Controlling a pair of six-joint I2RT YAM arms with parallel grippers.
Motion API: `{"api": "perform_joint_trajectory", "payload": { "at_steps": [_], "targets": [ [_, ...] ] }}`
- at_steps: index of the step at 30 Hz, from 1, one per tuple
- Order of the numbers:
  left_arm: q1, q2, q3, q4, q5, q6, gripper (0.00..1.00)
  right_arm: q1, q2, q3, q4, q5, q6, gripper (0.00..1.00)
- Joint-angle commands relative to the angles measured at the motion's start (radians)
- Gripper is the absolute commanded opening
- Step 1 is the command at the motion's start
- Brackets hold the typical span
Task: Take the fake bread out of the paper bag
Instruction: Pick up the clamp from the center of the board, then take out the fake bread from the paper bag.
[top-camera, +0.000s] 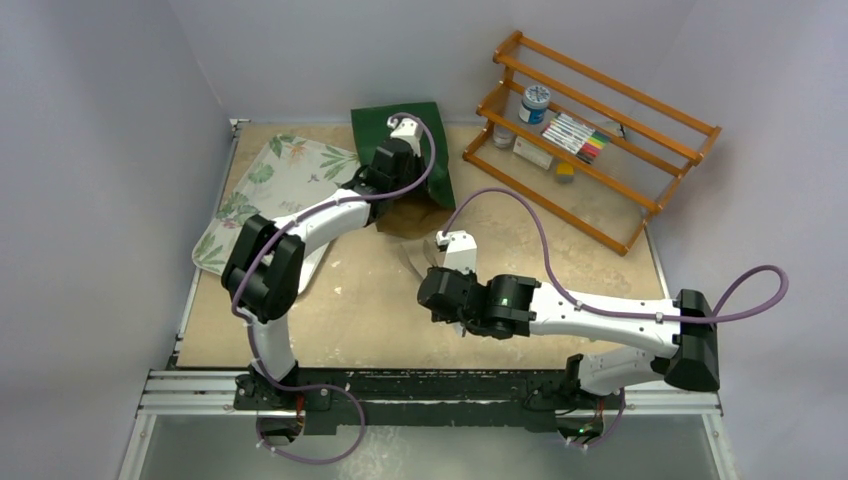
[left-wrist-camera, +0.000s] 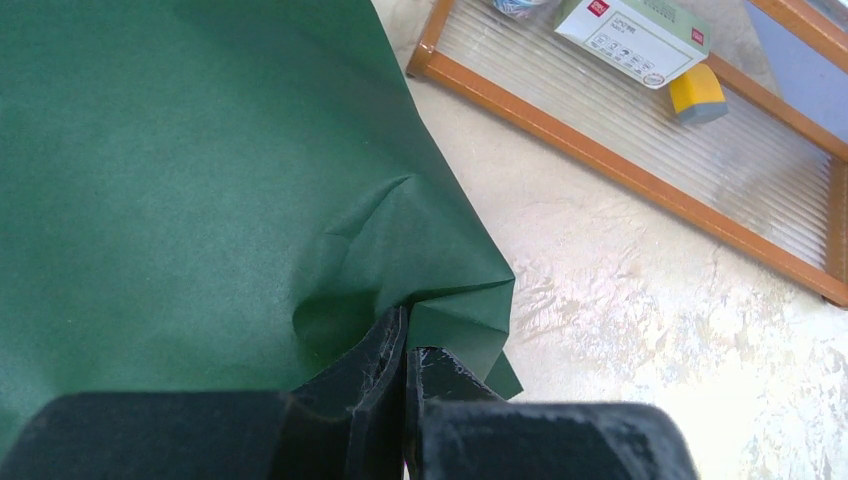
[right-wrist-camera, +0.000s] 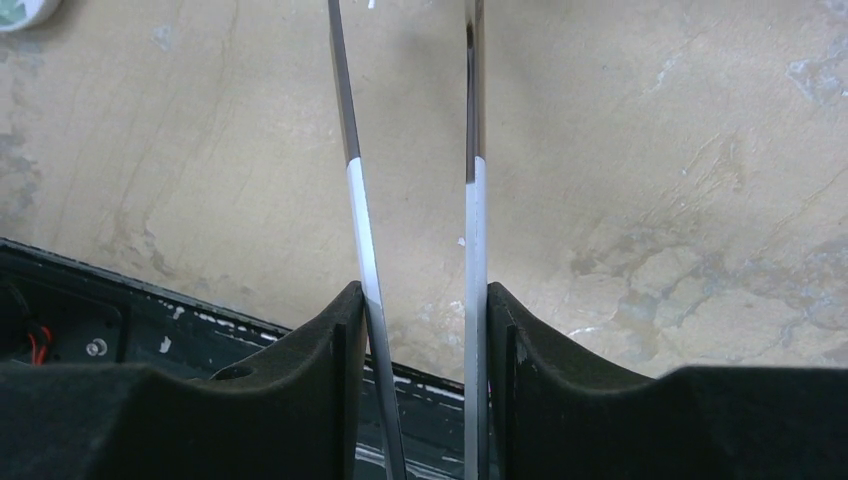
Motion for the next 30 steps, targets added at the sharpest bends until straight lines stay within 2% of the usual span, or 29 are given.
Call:
{"api": "perform_joint_trajectory", "payload": {
  "at_steps": [1, 11, 30],
  "targets": [
    [-0.009, -0.064, -0.005, -0.032, -0.009, -0.034, 0.0, 0.004, -0.023, 0.057, 0.013, 0.087, -0.004, 0.38],
    [-0.014, -0.073, -0.002, -0.037, -0.004, -0.065, 0.0, -0.013, 0.011, 0.044, 0.113, 0.17, -0.057, 0.38],
    [-0.032, -0.085, 0.004, -0.039, 0.002, -0.106, 0.0, -0.222, 0.08, -0.092, 0.575, 0.035, -0.344, 0.37]
  ]
}}
